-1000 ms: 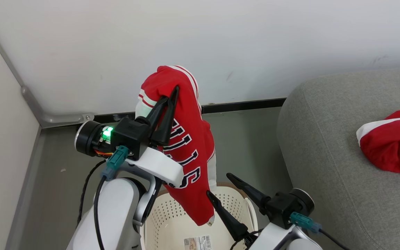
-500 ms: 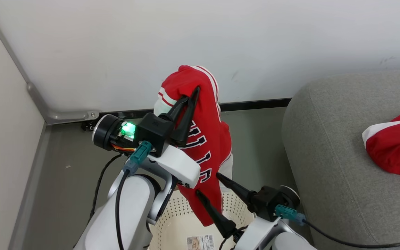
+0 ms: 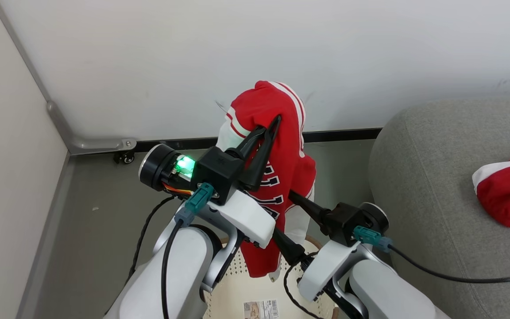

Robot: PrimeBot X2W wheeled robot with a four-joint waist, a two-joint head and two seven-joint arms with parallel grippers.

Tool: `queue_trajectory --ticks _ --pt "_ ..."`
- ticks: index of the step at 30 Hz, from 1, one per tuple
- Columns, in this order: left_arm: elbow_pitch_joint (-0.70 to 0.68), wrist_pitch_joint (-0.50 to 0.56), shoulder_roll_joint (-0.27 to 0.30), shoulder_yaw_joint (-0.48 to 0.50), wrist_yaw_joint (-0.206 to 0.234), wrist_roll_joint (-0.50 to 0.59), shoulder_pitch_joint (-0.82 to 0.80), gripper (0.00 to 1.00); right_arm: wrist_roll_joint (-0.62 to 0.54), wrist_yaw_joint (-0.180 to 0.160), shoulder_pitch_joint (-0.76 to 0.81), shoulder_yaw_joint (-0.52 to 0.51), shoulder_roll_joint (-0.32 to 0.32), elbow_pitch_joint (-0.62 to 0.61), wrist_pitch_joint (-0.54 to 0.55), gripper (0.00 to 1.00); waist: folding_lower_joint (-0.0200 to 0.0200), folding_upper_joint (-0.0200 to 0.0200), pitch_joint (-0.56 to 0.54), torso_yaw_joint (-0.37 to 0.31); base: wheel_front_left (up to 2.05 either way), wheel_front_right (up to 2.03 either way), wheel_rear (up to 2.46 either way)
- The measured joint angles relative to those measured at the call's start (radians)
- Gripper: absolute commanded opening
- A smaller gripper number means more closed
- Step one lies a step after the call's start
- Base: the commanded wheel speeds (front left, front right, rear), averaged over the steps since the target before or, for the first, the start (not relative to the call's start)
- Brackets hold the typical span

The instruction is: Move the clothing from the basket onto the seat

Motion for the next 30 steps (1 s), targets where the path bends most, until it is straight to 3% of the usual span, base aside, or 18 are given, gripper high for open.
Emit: queue_trajectory --ticks 4,5,6,9,10,19,30 --pt "-0.009 0.002 0.0 -0.024 0.009 -0.027 0.0 0.0 -0.009 0.0 -0.038 -0.001 0.0 0.018 -0.009 1.0 0.0 0.0 -0.001 0.008 0.0 0.0 0.0" --pt "-0.011 0.005 0.0 -0.03 0.01 -0.036 0.0 0.0 -0.014 0.0 -0.043 -0.001 0.0 0.024 -0.009 0.93 0.0 0.0 -0.001 0.009 0.0 0.0 0.0" --pt "-0.011 0.009 0.0 -0.034 0.01 -0.042 0.0 0.0 -0.014 0.0 -0.046 -0.001 0.0 0.03 -0.009 0.53 0.0 0.0 -0.001 0.011 0.0 0.0 0.0" --pt "-0.01 0.012 0.0 -0.039 0.018 -0.05 0.0 0.0 -0.028 0.0 -0.056 0.0 0.0 0.038 -0.009 0.25 0.0 0.0 -0.001 0.014 0.0 0.0 0.0" --pt "-0.009 0.014 0.0 -0.039 0.021 -0.052 0.0 0.0 -0.035 0.0 -0.057 -0.002 0.0 0.036 -0.009 0.01 0.0 0.0 0.0 0.014 0.0 0.0 0.0" --pt "0.059 0.014 -0.001 -0.008 0.044 -0.068 0.007 0.0 -0.049 0.0 -0.058 -0.061 0.0 -0.004 -0.009 0.0 0.0 0.0 0.005 0.001 0.0 0.0 0.0" --pt "0.172 -0.016 0.031 0.063 0.071 -0.099 0.052 0.0 -0.017 0.0 0.03 -0.058 -0.033 -0.05 -0.009 0.0 0.0 0.0 0.005 -0.035 0.0 0.0 0.0"
